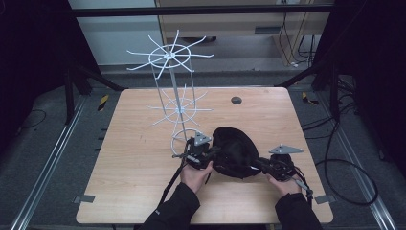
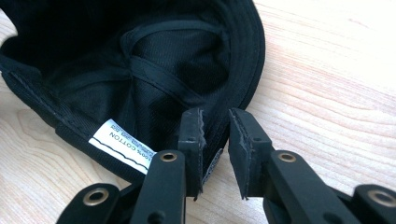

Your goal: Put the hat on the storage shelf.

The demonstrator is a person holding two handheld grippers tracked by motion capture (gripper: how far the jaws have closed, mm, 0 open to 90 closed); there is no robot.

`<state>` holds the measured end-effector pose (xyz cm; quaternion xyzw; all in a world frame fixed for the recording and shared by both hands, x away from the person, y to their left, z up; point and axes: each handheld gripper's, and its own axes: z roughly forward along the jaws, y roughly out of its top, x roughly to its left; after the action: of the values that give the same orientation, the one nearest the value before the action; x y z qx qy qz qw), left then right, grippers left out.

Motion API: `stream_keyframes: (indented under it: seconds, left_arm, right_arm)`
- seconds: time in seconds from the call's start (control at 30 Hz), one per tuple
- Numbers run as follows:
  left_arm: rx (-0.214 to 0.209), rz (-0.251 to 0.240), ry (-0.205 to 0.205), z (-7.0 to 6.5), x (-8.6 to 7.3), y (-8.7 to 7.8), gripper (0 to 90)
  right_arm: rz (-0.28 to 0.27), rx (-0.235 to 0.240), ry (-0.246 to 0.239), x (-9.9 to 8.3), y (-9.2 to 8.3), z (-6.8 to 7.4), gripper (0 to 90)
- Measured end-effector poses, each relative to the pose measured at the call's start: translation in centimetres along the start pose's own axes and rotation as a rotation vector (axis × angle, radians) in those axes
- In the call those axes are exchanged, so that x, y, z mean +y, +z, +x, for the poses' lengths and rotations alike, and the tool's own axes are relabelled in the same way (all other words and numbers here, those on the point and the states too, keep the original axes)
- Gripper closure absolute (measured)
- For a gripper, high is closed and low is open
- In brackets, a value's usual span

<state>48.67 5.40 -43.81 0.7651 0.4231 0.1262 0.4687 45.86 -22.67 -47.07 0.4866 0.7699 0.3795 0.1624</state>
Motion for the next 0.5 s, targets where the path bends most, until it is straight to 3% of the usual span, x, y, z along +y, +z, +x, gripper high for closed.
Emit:
stream_keyframes:
  seconds: [0.3, 0.5]
  left_arm:
    - [-0.035, -0.124, 0.084, -1.4, 1.4, -2.3, 84.2]
    - [-0.057, -0.158, 0.147, -2.7, 2.1, -3.1, 84.4]
  right_arm:
    - [-0.011, 0.066, 0.034, -0.3, 0.9, 0.4, 78.2]
    - [-0.036, 0.094, 0.052, -0.3, 1.7, 0.7, 81.5]
